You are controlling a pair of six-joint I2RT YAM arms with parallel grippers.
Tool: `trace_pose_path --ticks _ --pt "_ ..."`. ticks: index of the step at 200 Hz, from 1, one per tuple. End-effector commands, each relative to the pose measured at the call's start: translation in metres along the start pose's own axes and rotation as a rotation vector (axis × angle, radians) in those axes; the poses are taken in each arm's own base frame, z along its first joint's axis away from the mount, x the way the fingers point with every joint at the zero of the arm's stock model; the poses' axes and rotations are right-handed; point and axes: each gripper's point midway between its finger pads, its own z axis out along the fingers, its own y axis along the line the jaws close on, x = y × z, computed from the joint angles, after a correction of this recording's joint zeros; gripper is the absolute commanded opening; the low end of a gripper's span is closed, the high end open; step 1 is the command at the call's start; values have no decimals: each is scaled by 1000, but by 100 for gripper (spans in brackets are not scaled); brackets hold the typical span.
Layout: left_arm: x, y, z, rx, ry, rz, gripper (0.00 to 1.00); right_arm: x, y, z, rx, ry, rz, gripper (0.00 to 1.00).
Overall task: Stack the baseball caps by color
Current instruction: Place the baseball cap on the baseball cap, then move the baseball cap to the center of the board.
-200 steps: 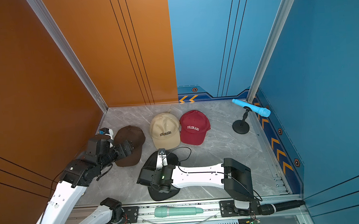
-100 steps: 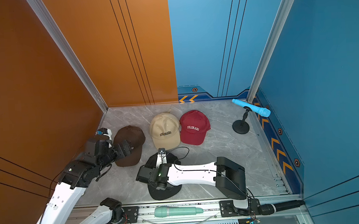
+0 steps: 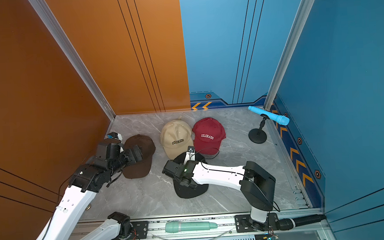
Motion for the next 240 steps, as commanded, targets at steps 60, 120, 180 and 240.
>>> trace_pose_path --ticks 60,120,180,240 --pt "-23 -2 -8 7 -106 -72 98 -3 -38 2 50 63 -77 0" --pt "-26 6 -16 -7 -162 -116 98 -39 -38 -42 -47 -2 -83 51" --pt "-30 -28 5 81 -111 -72 98 -104 -66 -89 -72 -64 -56 67" --pt "44 -108 87 167 190 -32 98 -143 -113 -107 -68 -96 49 68"
